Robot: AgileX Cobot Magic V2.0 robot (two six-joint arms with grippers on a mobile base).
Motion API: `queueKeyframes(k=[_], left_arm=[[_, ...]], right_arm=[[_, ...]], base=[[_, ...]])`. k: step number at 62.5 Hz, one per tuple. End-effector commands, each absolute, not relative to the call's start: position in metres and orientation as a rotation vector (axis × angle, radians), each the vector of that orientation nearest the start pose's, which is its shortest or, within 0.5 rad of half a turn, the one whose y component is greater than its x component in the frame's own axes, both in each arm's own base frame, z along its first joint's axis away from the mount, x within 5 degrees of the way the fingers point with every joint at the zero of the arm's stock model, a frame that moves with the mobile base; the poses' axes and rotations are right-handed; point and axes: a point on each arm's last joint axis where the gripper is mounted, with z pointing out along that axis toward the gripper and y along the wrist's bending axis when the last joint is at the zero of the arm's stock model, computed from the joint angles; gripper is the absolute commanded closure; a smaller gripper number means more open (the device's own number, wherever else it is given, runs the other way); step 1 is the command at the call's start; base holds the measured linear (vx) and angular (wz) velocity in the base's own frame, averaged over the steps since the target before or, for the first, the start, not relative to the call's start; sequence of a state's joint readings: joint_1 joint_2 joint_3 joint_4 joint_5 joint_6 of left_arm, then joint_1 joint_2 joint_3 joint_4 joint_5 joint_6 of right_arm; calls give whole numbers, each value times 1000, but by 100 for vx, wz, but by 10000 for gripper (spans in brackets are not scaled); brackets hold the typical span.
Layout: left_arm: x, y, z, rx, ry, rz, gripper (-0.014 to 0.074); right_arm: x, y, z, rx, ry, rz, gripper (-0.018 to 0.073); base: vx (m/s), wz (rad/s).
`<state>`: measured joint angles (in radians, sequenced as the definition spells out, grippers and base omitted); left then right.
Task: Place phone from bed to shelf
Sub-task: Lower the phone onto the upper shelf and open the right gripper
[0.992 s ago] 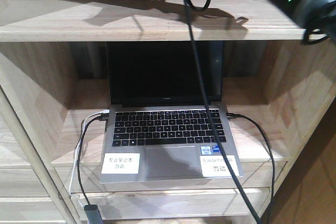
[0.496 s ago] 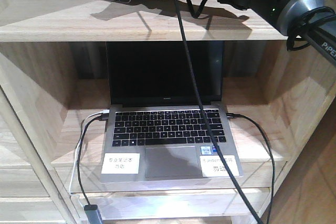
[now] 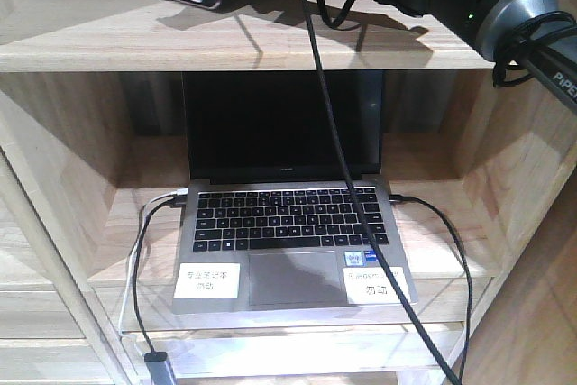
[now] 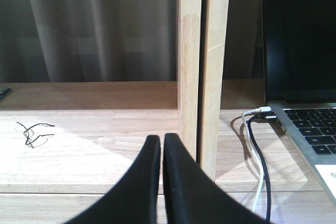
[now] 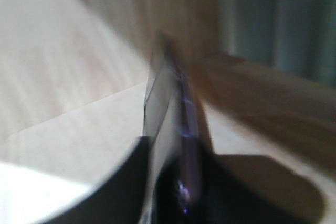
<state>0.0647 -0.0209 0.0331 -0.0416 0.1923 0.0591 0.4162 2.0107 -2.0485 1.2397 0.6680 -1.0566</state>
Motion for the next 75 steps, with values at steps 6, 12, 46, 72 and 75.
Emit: queueKeyframes(k=[6,12,46,72,75], left_arm=[[56,3,191,-39,1613,50,595],[56,3,191,-39,1613,50,595],[56,3,191,-39,1613,50,595],[56,3,191,-39,1613,50,595],[56,3,191,-39,1613,50,595]], right_arm=[[398,228,449,-682,1467,881,-47],[397,228,450,-692,1463,866,-172],[384,221,468,-717,1437,815,-51],[358,205,498,-660,1477,809,544],[354,203,502,-662,1474,791,575]], base=[[0,0],[0,0],[0,0],[0,0],[0,0]])
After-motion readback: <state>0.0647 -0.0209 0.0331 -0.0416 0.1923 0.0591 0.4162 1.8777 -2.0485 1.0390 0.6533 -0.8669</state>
